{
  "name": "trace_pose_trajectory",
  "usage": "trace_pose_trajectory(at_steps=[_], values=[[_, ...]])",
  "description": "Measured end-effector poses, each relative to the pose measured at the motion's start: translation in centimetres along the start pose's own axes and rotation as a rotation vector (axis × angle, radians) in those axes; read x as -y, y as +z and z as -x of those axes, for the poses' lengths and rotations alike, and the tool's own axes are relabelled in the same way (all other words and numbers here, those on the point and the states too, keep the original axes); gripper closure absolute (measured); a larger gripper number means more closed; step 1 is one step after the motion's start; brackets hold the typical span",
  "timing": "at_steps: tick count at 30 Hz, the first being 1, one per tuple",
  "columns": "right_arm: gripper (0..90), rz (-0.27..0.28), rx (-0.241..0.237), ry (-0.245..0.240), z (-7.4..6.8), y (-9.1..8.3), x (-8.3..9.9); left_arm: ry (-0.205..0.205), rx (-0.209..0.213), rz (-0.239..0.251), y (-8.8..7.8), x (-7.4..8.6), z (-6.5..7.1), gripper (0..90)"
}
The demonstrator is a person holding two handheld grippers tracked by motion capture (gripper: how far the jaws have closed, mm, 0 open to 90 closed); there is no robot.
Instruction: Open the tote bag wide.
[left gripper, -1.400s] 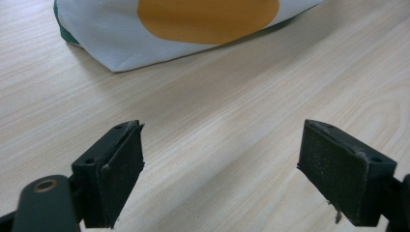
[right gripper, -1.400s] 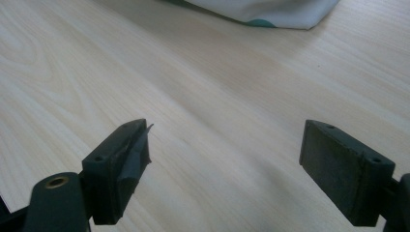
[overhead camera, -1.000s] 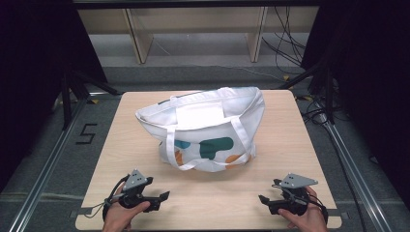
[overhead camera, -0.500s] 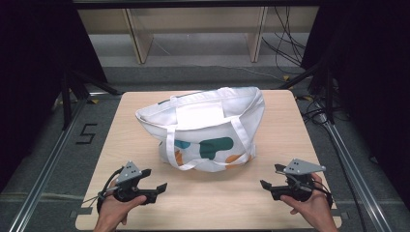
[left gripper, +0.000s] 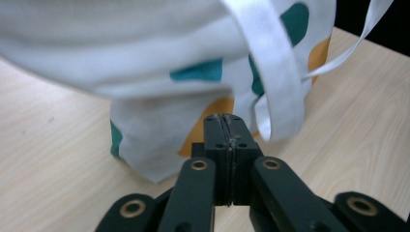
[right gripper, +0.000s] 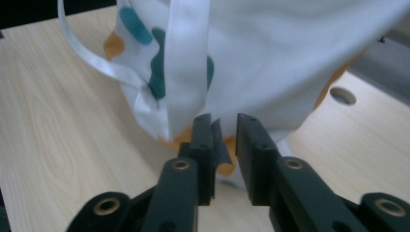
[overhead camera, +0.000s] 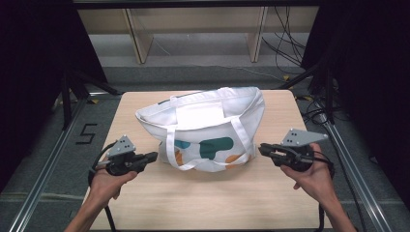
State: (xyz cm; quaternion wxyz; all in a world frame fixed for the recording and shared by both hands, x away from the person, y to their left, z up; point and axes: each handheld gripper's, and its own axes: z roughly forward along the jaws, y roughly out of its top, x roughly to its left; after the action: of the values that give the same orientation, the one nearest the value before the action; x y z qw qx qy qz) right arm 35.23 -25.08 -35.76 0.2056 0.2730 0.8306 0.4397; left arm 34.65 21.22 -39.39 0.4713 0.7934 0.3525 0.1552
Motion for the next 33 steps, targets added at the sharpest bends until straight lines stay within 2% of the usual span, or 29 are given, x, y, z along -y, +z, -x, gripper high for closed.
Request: trace_pose_trajectory(at_steps=[1,3,4,5,6,7,8,9,10,11,12,13,14,15,16,18,22,23,24,26,29,30,32,33], values=[[86.0,-0.005,-0.007,-0.008,0.2,-0.1,-0.7,0.007,-0.002,0.011,-0.2,-1.2,0.0,89.5],[87.8,0.009,0.000,-0.026,0.6,-0.3,-2.0,0.021,0.007,0.029,-0.6,-2.6,-0.2,89.5],[87.8,0.009,0.000,-0.026,0.6,-0.3,-2.0,0.021,0.007,0.029,-0.6,-2.6,-0.2,89.5],[88.6,0.018,0.001,-0.051,1.0,-0.5,-3.5,0.038,-0.003,0.042,-1.0,-4.3,-0.3,89.5],[88.6,0.037,0.007,-0.049,1.2,-0.4,-4.3,0.041,-0.009,0.046,-1.1,-4.9,-0.4,89.5],[88.7,0.048,0.008,-0.069,1.5,-0.4,-4.9,0.047,-0.010,0.048,-1.1,-5.6,-0.5,89.5],[88.7,0.044,0.010,-0.060,1.7,-0.4,-5.6,0.047,-0.008,0.054,-1.0,-6.3,-0.6,89.5],[88.8,0.050,0.008,-0.050,1.8,-0.2,-6.3,0.047,-0.008,0.054,-1.0,-6.3,-0.6,89.5],[88.8,0.050,0.008,-0.050,1.8,-0.2,-6.3,0.047,-0.008,0.062,-0.9,-7.0,-0.7,89.5],[89.0,0.049,0.010,-0.062,2.0,-0.1,-7.0,0.061,-0.012,0.058,-0.7,-7.6,-0.8,89.5],[89.1,0.042,0.007,-0.074,2.2,0.4,-8.2,0.054,-0.018,0.058,-0.4,-8.1,-0.9,89.5],[89.1,0.042,0.007,-0.074,2.2,0.4,-8.2,0.051,-0.016,0.057,-0.1,-8.6,-1.0,89.5],[89.3,0.041,0.022,-0.082,2.4,1.1,-9.3,0.056,-0.020,0.045,0.7,-9.3,-1.4,89.5],[89.4,0.035,0.032,-0.101,2.6,1.3,-9.8,0.056,-0.020,0.045,0.7,-9.3,-1.4,89.5],[89.4,0.035,0.032,-0.101,2.6,1.3,-9.8,0.061,-0.022,0.040,1.0,-9.6,-1.5,89.5],[89.7,0.027,0.040,-0.097,2.9,2.3,-11.1,0.052,-0.023,0.029,2.1,-10.2,-2.0,89.5],[89.8,0.020,0.064,-0.109,3.6,3.3,-12.0,0.037,-0.032,0.014,3.1,-10.3,-2.9,89.5],[89.7,0.007,0.055,-0.104,3.8,3.7,-12.0,0.029,-0.037,0.017,3.4,-10.2,-3.1,89.4],[89.7,-0.008,0.060,-0.094,3.9,4.0,-12.0,0.032,-0.036,0.004,3.6,-10.1,-3.6,89.4],[89.8,-0.023,0.062,-0.087,4.3,5.0,-11.8,0.008,-0.044,0.006,4.1,-9.9,-4.0,89.4],[89.7,-0.040,0.065,-0.077,4.8,5.7,-11.5,0.012,-0.054,-0.020,4.6,-9.5,-4.6,89.3],[89.7,-0.078,0.064,-0.066,5.1,6.5,-11.0,-0.011,-0.052,-0.030,5.2,-8.9,-5.2,89.3],[89.7,-0.088,0.067,-0.078,5.3,6.9,-10.7,-0.021,-0.047,-0.030,5.5,-8.7,-5.3,89.3],[89.7,-0.122,0.076,-0.068,5.3,7.5,-10.2,-0.023,-0.057,-0.044,6.1,-8.3,-5.6,89.3]])
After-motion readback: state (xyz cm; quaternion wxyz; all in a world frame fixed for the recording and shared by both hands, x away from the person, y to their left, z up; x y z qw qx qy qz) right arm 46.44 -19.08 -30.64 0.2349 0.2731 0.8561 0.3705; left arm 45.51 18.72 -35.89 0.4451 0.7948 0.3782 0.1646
